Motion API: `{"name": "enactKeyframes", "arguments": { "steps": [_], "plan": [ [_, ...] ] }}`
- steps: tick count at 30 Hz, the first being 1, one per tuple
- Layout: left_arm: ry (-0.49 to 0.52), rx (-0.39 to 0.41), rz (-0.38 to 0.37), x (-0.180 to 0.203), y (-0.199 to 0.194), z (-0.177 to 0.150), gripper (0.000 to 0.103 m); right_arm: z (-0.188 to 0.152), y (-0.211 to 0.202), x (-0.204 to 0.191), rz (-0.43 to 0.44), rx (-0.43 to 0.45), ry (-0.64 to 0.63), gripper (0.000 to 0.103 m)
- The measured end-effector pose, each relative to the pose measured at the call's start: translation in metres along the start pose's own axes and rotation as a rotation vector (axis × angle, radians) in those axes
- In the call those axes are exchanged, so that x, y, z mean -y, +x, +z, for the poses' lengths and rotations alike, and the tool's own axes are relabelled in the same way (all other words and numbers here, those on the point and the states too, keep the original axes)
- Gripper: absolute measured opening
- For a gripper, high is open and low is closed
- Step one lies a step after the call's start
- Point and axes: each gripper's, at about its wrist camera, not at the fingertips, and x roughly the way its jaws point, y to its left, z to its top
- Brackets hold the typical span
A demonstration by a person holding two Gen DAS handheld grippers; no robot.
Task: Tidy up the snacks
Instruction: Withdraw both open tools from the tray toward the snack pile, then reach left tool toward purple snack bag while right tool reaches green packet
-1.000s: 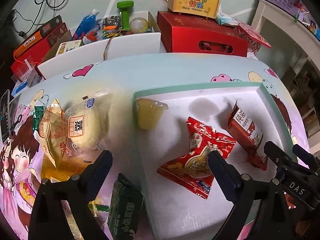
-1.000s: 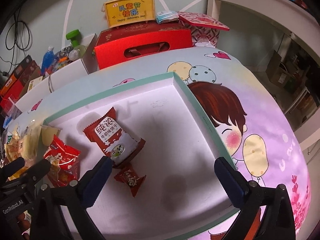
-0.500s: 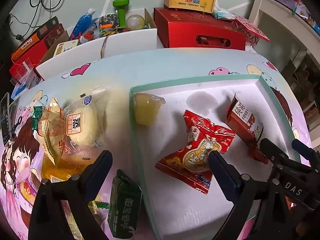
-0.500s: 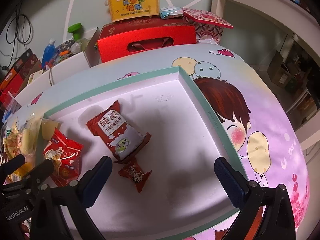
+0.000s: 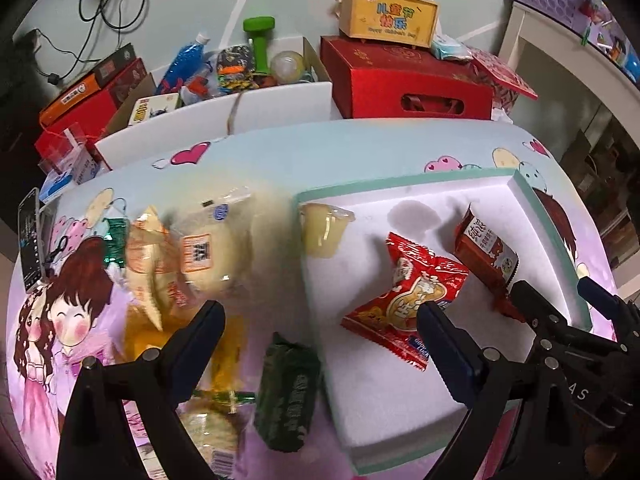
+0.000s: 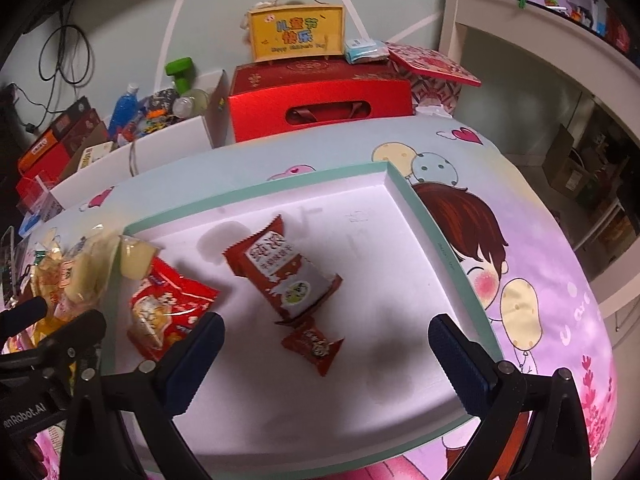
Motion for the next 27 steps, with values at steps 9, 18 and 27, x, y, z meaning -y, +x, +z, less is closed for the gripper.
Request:
{"name": "enactKeyframes", "arguments": {
  "steps": [9, 18, 27],
  "plan": [
    [-0.026, 0.017, 0.022, -0.024, -0.019, -0.011, 0.097, -0.004, -0.016, -0.012, 0.041, 0.022, -0.003, 0.103],
    [-0.156, 0.003, 0.072, -0.079, -0.034, -0.043, 0.097, -0.014, -0.035, -0.041, 0.108, 0.035, -0.044, 0.103],
    [-0.324, -0.015, 0.117, -0.138, -0.045, -0.083, 0.097, -0.031, -0.044, -0.081, 0.199, 0.014, -0.119, 0.103]
  ]
}}
